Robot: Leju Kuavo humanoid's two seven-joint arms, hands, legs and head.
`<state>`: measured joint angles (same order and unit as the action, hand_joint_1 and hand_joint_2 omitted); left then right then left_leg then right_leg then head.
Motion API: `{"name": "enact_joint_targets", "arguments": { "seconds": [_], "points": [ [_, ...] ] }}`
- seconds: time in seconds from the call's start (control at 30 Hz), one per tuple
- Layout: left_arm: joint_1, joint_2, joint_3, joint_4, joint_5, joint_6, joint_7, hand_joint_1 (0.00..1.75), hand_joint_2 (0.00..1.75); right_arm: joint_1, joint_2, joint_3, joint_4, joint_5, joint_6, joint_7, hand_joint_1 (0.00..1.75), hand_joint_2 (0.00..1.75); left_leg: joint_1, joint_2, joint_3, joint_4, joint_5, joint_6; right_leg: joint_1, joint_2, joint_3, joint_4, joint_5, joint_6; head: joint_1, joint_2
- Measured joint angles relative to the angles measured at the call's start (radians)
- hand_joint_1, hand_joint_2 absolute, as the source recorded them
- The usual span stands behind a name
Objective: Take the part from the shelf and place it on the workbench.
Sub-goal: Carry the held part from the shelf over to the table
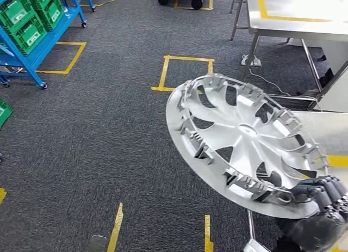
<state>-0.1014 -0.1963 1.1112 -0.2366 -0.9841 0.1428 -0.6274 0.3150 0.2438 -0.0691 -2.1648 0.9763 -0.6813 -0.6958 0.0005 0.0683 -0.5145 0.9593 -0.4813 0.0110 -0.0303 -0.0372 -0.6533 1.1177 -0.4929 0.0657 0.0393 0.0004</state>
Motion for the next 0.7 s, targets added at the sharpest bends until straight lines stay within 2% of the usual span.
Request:
{"name": "enact_joint_targets", "arguments": {
  "seconds": [0.03,0.07,0.1,0.17,0.23,0.27,0.3,0.33,0.37,0.4,0.43,0.47,0.53,0.57,0.6,0.63,0.67,0.7],
  "points": [
    [-0.001,0.002,0.000,0.000,-0.001,0.000,0.000,0.00,1.75,-0.007,0.001,-0.003,-0.015,-0.003,0.000,0.000,1.75,1.75,0.000,0.009,0.000,0.009,-0.007,-0.009,0.000,-0.015,0.032,-0.054,0.017,-0.001,0.000,0.000],
    [-0.002,0.003,0.000,0.000,-0.002,0.000,0.000,0.00,1.75,-0.012,0.003,-0.006,-0.029,-0.005,0.000,0.000,1.75,1.75,-0.001,0.017,0.001,0.016,-0.013,-0.016,0.001,-0.024,0.051,-0.086,0.022,-0.006,0.000,0.000],
    [-0.003,0.004,0.000,0.000,-0.002,0.001,0.000,0.00,1.75,-0.015,0.005,-0.008,-0.040,-0.006,0.000,0.000,1.75,1.75,-0.002,0.024,0.002,0.021,-0.017,-0.022,0.005,-0.023,0.056,-0.093,0.017,-0.017,0.000,0.000],
    [-0.007,0.004,0.000,0.000,-0.003,0.001,0.000,0.00,1.75,-0.016,0.009,-0.014,-0.059,-0.007,0.000,0.001,1.75,1.75,0.001,0.034,0.005,0.024,-0.023,-0.030,0.007,0.000,0.055,-0.091,0.018,-0.040,0.000,0.000],
    [-0.009,0.004,0.000,0.000,-0.003,0.000,0.000,0.00,1.75,-0.017,0.013,-0.019,-0.073,-0.006,0.000,0.000,1.75,1.75,0.008,0.005,-0.004,0.054,-0.053,-0.038,0.008,0.019,0.054,-0.093,0.020,-0.055,-0.002,0.000],
    [-0.009,0.004,0.000,0.000,-0.003,0.000,0.000,0.00,1.75,-0.018,0.016,-0.021,-0.078,-0.006,0.000,0.000,1.75,1.75,0.010,-0.020,-0.023,0.098,-0.083,-0.040,0.008,0.029,0.053,-0.093,0.022,-0.062,-0.003,0.000],
    [-0.008,0.004,0.000,0.000,-0.003,0.000,0.000,0.00,1.75,-0.019,0.018,-0.022,-0.082,-0.006,0.000,0.000,1.75,1.75,0.010,-0.043,-0.053,0.164,-0.119,-0.039,0.010,0.040,0.053,-0.093,0.022,-0.066,-0.004,0.000],
    [-0.006,0.004,0.000,0.000,-0.003,0.000,0.000,0.00,1.75,-0.020,0.020,-0.023,-0.084,-0.006,0.000,0.000,1.75,1.75,0.010,-0.054,-0.089,0.239,-0.151,-0.036,0.012,0.052,0.052,-0.093,0.023,-0.069,-0.004,0.000],
    [-0.005,0.004,0.000,0.000,-0.003,0.000,0.000,0.00,1.75,-0.020,0.021,-0.024,-0.086,-0.006,0.000,0.000,1.75,1.75,0.009,-0.058,-0.119,0.298,-0.169,-0.033,0.016,0.065,0.052,-0.093,0.023,-0.072,-0.004,0.000],
    [-0.004,0.004,0.000,0.000,-0.003,0.000,0.000,0.00,1.75,-0.019,0.022,-0.026,-0.087,-0.006,0.000,0.000,1.75,1.75,0.007,-0.060,-0.137,0.328,-0.167,-0.027,0.019,0.079,0.052,-0.093,0.024,-0.073,-0.004,0.000],
    [-0.004,0.004,0.000,0.000,-0.003,0.000,0.000,0.00,1.75,-0.019,0.022,-0.027,-0.087,-0.006,0.000,0.000,1.75,1.75,0.005,-0.063,-0.138,0.318,-0.144,-0.021,0.021,0.094,0.052,-0.093,0.024,-0.074,-0.004,0.000],
    [-0.004,0.004,0.000,0.000,-0.003,0.000,0.000,0.00,1.75,-0.019,0.023,-0.028,-0.088,-0.006,0.000,0.000,1.75,1.75,0.001,-0.071,-0.120,0.269,-0.106,-0.012,0.023,0.108,0.053,-0.093,0.025,-0.075,-0.004,0.000],
    [-0.004,0.008,0.000,0.000,-0.003,0.000,0.000,0.00,1.75,-0.019,0.023,-0.029,-0.088,-0.006,0.000,0.000,1.75,1.75,-0.006,-0.120,-0.066,0.136,-0.029,0.006,0.022,0.134,0.053,-0.093,0.027,-0.074,-0.003,0.000],
    [-0.004,0.011,0.000,0.000,-0.003,0.001,0.000,0.00,1.75,-0.020,0.023,-0.029,-0.089,-0.006,0.001,0.000,1.75,1.75,-0.009,-0.144,-0.046,0.088,-0.009,0.012,0.020,0.146,0.051,-0.092,0.029,-0.071,-0.004,0.000],
    [-0.005,0.012,0.000,0.000,-0.003,0.001,0.000,0.00,1.75,-0.020,0.023,-0.030,-0.091,-0.007,0.001,0.000,1.75,1.75,-0.010,-0.160,-0.036,0.063,-0.003,0.017,0.018,0.157,0.046,-0.093,0.031,-0.067,-0.005,0.000],
    [-0.006,0.013,0.000,0.000,-0.004,0.001,0.000,0.00,1.75,-0.020,0.024,-0.031,-0.094,-0.008,0.001,0.000,1.75,1.75,-0.011,-0.160,-0.033,0.054,-0.006,0.019,0.016,0.168,0.041,-0.093,0.035,-0.062,-0.006,0.000],
    [-0.008,0.011,0.000,0.000,-0.004,0.001,0.000,0.00,1.75,-0.019,0.024,-0.033,-0.100,-0.008,0.001,0.000,1.75,1.75,-0.010,-0.148,-0.031,0.043,-0.006,0.020,0.015,0.178,0.035,-0.095,0.039,-0.055,-0.007,0.000],
    [-0.009,0.010,-0.001,0.000,-0.005,0.002,0.000,0.00,1.75,-0.018,0.025,-0.035,-0.107,-0.007,0.001,0.000,1.75,1.75,-0.008,-0.133,-0.028,0.031,-0.003,0.019,0.017,0.173,0.026,-0.093,0.037,-0.050,-0.007,0.000]
  ]
}}
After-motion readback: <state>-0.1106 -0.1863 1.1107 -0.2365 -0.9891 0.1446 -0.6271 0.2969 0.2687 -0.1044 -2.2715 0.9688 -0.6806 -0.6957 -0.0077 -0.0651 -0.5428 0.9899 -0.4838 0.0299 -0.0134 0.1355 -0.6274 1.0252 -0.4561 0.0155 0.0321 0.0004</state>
